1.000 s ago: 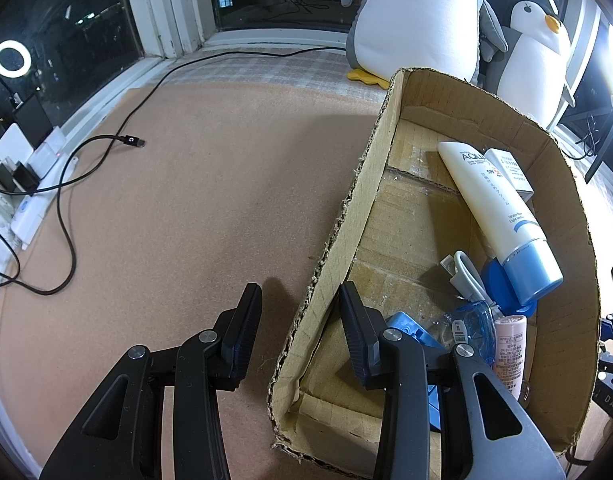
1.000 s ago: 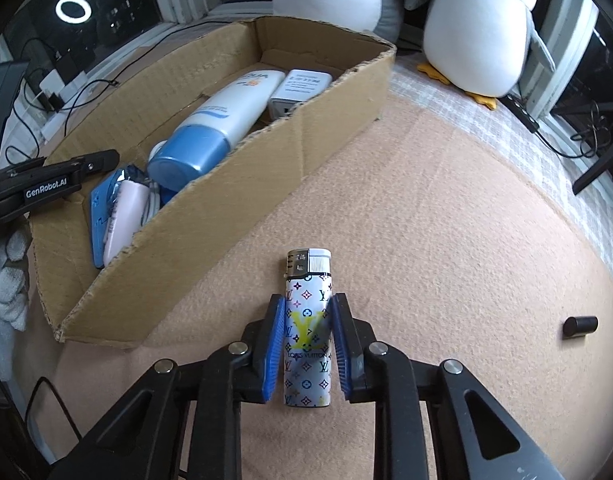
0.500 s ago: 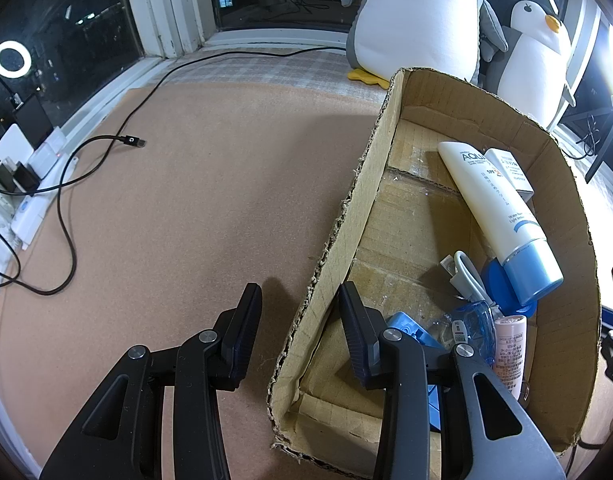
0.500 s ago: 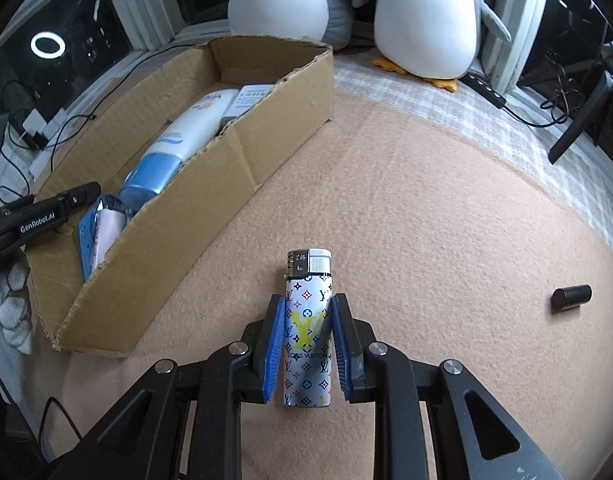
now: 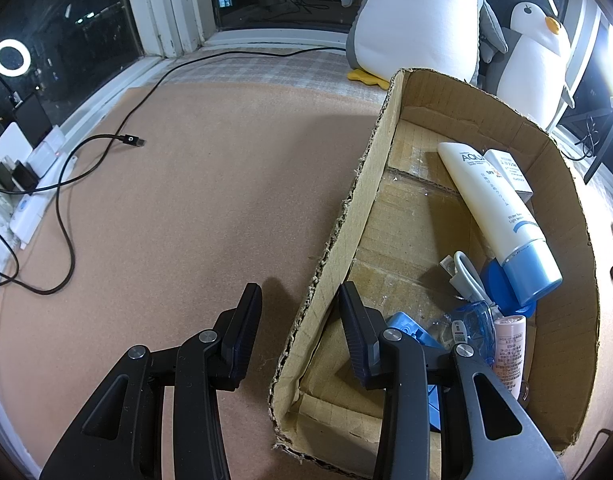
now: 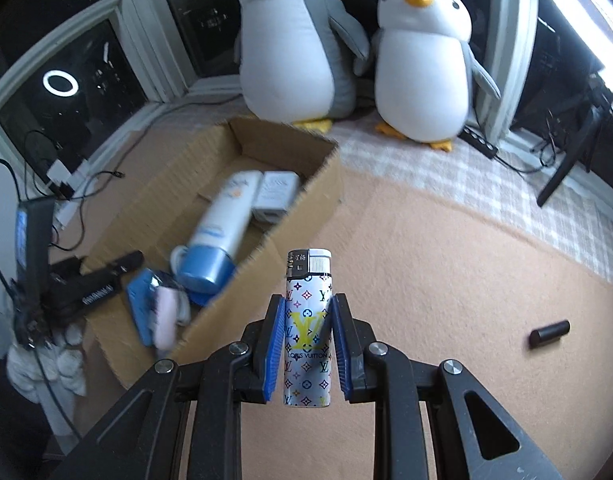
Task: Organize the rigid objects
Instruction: 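Carry the lighter into the box and release it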
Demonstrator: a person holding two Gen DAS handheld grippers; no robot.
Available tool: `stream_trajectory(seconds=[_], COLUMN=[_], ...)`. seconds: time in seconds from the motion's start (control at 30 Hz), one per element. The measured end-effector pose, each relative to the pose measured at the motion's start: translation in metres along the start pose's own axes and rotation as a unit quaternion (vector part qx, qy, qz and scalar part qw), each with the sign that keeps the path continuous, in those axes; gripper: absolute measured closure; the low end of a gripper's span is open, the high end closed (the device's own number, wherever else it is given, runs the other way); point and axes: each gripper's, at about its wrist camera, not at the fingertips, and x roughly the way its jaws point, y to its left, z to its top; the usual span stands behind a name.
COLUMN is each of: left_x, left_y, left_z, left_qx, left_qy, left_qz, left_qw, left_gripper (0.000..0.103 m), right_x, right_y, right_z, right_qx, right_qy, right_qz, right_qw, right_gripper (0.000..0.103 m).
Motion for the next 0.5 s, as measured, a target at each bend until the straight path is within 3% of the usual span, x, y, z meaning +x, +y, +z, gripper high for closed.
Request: stream_trajectory(seconds=[0.5], left_x=[0.001], left_y=[0.002], left_z=[0.000], left_qx=[-0.003], left_qy=[0.000], left_qz=[-0.004], left_qw=[1.0000], left_gripper=[0.065], right_x=[0.022], right_y=[0.078], right_z=[0.035], right_qx=[-0.065], right_qy=[-0.006], right_qz=[0.066], right_qw=[0.996], right_gripper=[0.082])
